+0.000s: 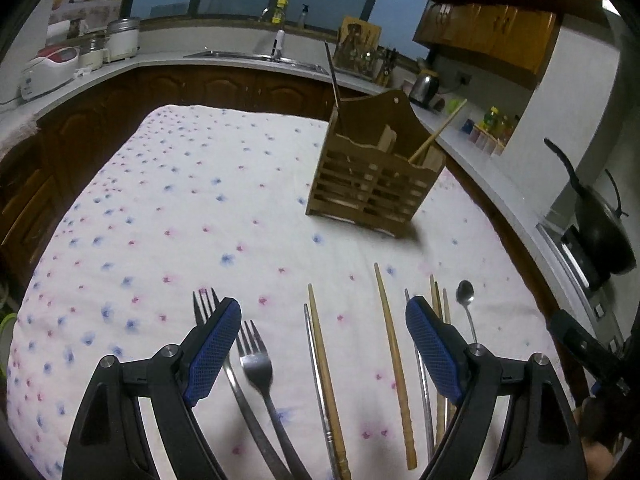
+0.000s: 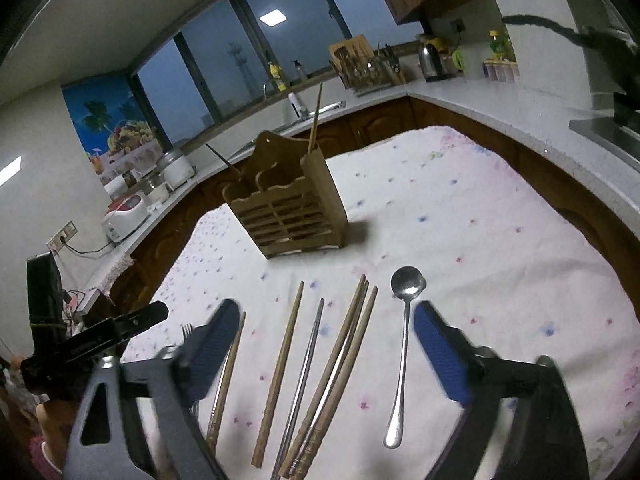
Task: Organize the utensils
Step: 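Withdraw both tools from the holder back over the utensil row, then grasp a wooden chopstick with left tool while right tool grasps another, lift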
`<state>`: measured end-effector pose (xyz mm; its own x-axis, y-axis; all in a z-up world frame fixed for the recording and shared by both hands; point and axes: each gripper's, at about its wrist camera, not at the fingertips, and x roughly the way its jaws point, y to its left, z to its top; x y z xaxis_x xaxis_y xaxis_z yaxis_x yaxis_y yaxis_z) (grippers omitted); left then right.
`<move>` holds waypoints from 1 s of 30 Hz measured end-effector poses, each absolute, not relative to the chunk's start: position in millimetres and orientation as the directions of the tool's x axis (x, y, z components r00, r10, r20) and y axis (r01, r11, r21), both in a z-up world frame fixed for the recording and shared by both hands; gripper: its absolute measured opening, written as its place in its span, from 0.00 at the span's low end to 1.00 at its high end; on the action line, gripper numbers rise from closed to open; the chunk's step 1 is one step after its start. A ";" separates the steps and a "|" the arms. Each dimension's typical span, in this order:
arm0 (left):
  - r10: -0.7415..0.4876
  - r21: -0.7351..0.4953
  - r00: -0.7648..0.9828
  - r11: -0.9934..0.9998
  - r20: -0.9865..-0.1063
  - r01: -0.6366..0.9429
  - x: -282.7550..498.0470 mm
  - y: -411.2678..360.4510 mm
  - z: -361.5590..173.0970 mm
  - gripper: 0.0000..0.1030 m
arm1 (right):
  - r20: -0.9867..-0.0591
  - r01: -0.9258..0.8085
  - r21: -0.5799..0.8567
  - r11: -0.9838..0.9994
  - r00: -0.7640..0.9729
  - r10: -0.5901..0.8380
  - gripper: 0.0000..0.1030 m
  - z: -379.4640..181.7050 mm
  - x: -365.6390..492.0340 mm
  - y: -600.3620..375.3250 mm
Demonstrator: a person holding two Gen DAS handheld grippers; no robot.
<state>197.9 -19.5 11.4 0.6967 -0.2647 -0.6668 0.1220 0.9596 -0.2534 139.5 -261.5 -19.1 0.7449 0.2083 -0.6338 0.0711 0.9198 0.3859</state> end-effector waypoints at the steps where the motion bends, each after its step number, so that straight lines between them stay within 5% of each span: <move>1: -0.266 -0.251 0.691 0.960 -0.671 0.126 201.0 -21.7 8.8 0.81 | -0.645 0.076 0.385 0.920 0.735 0.209 0.64 -22.0 142.2 -261.1; 3: -0.275 -0.250 0.678 0.958 -0.681 0.137 207.1 -27.3 4.8 0.80 | -0.678 0.096 0.380 0.920 0.706 0.207 0.43 -31.2 150.6 -262.3; 8: -0.296 -0.231 0.631 0.955 -0.717 0.185 231.5 -50.1 -5.6 0.64 | -0.737 0.119 0.371 0.921 0.641 0.214 0.24 -54.0 172.7 -262.9; 17: -0.312 -0.211 0.499 0.945 -0.808 0.249 295.5 -87.7 -37.6 0.50 | -0.819 0.160 0.356 0.921 0.528 0.224 0.17 -97.9 213.3 -270.8; 23: -0.304 -0.190 0.440 0.940 -0.845 0.284 335.3 -113.1 -60.7 0.49 | -0.837 0.145 0.324 0.935 0.505 0.212 0.16 -105.8 223.0 -266.5; 30: -0.233 -0.060 0.441 0.927 -0.867 0.371 331.4 -130.0 -80.4 0.32 | -0.865 0.079 0.236 0.969 0.471 0.172 0.09 -102.1 218.8 -260.8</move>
<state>331.4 -130.0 -80.4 0.4406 -0.2330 -0.8669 0.3712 0.9266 -0.0604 218.8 -260.8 -102.1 0.4713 0.1722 -0.8650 0.0793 0.9685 0.2360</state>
